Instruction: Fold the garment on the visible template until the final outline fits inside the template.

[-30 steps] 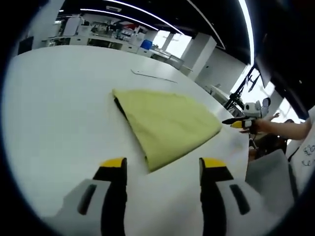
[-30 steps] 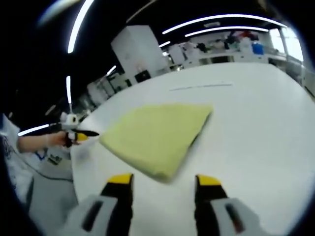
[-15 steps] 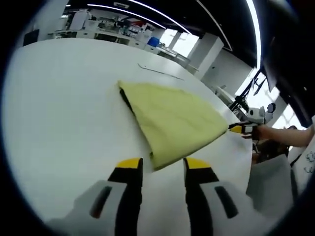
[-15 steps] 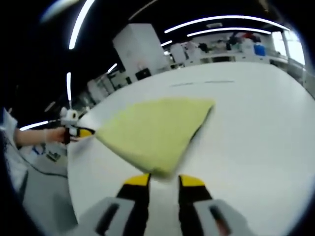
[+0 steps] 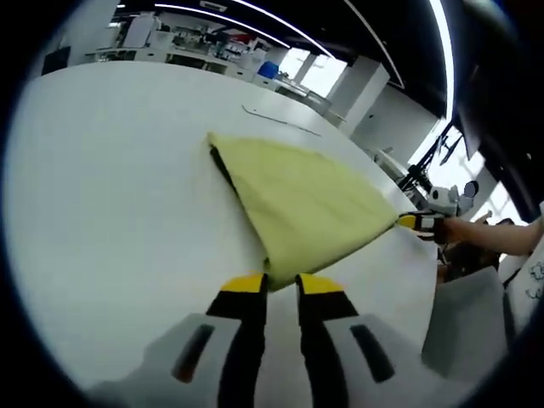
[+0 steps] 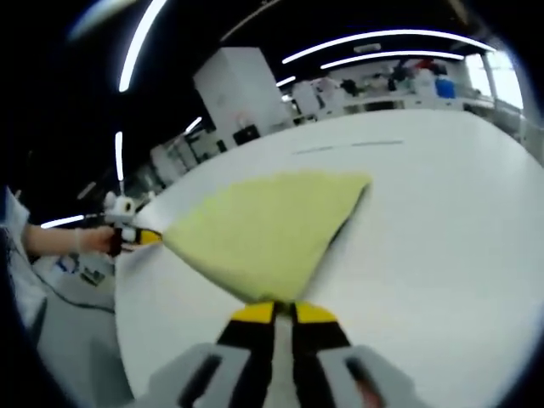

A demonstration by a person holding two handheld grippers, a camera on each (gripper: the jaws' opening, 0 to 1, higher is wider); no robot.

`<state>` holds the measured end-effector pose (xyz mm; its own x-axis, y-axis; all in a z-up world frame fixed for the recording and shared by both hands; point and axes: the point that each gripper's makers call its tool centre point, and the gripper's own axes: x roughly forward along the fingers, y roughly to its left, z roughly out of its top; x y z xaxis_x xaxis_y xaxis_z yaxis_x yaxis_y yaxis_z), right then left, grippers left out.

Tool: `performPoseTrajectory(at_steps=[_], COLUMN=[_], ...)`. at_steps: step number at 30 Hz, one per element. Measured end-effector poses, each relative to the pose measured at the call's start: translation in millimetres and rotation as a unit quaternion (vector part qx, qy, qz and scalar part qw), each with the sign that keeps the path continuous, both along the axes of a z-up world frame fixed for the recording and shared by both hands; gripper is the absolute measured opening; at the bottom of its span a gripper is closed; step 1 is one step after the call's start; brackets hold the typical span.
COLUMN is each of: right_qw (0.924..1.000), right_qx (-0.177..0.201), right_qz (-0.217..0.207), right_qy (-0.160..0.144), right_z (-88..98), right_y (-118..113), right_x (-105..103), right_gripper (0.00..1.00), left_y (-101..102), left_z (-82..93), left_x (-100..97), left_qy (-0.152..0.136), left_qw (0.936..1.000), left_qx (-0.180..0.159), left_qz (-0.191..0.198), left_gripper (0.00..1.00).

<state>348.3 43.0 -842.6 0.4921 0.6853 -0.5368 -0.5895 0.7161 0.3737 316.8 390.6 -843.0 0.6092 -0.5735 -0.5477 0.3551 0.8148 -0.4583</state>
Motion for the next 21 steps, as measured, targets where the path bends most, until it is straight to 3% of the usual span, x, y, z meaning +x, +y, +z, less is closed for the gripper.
performPoseTrajectory(at_steps=[3, 12, 14, 15, 21], right_qw=[1.0000, 0.9999, 0.9998, 0.9998, 0.9999], right_qx=[-0.001, 0.006, 0.018, 0.014, 0.016], right_qz=[-0.004, -0.011, -0.007, -0.010, -0.006], right_qy=[-0.002, 0.005, -0.006, 0.002, -0.001], right_z=[-0.9, 1.8, 7.2, 7.0, 5.3], right_y=[-1.7, -5.2, -1.1, -2.7, 2.0], right_x=[-0.1, 1.8, 3.1, 0.8, 3.0], right_gripper=[0.00, 0.00, 0.08, 0.10, 0.07], left_y=[1.7, 2.1, 1.1, 1.4, -1.7], left_z=[-0.8, 0.0, 0.6, 0.4, 2.0], left_x=[1.7, 2.1, 1.5, 1.7, -0.3], left_qy=[-0.003, 0.001, 0.003, 0.004, 0.005], left_qw=[1.0000, 0.9999, 0.9999, 0.9999, 0.9999], left_qx=[0.001, -0.007, -0.009, -0.009, -0.011], left_qz=[0.005, 0.011, 0.011, 0.011, 0.011], left_gripper=[0.00, 0.00, 0.00, 0.00, 0.00])
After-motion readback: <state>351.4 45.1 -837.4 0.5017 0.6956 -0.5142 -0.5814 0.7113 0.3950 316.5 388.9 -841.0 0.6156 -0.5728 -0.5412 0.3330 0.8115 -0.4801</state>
